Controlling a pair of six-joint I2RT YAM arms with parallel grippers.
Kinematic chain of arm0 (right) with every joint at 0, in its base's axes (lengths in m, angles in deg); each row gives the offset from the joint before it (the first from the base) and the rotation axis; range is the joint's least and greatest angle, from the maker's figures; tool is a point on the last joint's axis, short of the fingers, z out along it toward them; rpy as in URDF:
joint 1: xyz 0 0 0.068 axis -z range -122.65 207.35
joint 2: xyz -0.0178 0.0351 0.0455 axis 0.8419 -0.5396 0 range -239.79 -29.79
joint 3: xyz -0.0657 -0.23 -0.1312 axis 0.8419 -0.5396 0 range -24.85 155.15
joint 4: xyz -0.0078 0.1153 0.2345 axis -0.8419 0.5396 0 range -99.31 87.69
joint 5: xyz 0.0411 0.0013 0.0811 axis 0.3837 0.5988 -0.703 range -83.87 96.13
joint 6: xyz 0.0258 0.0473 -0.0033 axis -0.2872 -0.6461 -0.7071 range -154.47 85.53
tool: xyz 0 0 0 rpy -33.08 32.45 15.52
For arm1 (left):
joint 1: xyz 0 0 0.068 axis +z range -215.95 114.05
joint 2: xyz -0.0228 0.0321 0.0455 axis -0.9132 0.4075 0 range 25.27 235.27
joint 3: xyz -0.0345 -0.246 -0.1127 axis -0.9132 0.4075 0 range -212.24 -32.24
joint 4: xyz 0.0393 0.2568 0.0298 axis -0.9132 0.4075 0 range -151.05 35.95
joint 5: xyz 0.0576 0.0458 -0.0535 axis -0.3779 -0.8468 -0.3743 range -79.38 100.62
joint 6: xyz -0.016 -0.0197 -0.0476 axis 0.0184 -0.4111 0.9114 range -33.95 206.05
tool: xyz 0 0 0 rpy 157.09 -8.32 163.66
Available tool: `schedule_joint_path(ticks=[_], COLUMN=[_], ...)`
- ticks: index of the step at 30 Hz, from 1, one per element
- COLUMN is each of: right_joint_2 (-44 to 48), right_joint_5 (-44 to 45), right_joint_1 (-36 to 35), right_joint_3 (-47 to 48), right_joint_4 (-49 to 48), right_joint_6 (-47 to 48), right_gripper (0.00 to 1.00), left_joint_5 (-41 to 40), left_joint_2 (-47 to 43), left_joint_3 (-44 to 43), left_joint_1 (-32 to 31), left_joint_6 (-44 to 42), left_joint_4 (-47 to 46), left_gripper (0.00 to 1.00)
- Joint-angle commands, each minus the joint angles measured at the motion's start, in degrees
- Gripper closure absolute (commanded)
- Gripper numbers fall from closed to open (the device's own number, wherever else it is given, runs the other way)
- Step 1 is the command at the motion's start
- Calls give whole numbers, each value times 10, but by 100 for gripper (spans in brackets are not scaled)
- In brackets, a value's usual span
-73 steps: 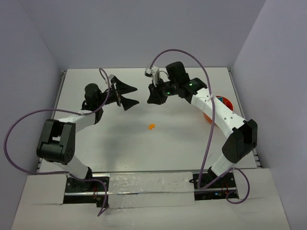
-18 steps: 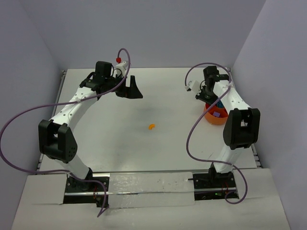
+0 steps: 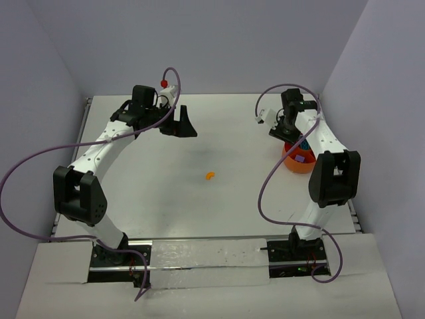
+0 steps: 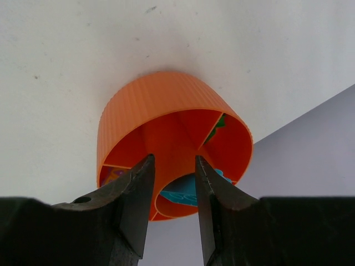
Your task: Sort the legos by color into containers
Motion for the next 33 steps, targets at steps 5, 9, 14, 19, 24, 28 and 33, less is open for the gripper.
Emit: schedule_joint_path(ticks=[5,9,14,19,24,28,33], right_joint_2=[56,44,12,-52,-105,-144,-163], right_joint_5=[-134,-182,-205,-226,-249,-239,-242], right_joint_1=[-110,-188,-278,-326,-336,-346,-355], right_joint_3=[137,133,93,104,120,113,99], right_joint_4=[65,38,-21,-14,0,-10,-29], right_joint_6=[-109,-186,-190,-82,-22,7,12], right_gripper=[57,57,56,57,57,57,55], left_joint_5=[54,86,97,196,224,215,211], left_joint_2=[-59,-72,-87,-77,-85,-86,-82], left_joint_3=[58,75,69,61,79,80,77], left_joint_1=[69,123,153,178,182,182,182], left_joint_6=[72,96,57,28,34,33,29], left_joint_4=[-83,-116,-97,-81,-101,-101,-93], left_gripper=[1,1,1,1,1,1,1])
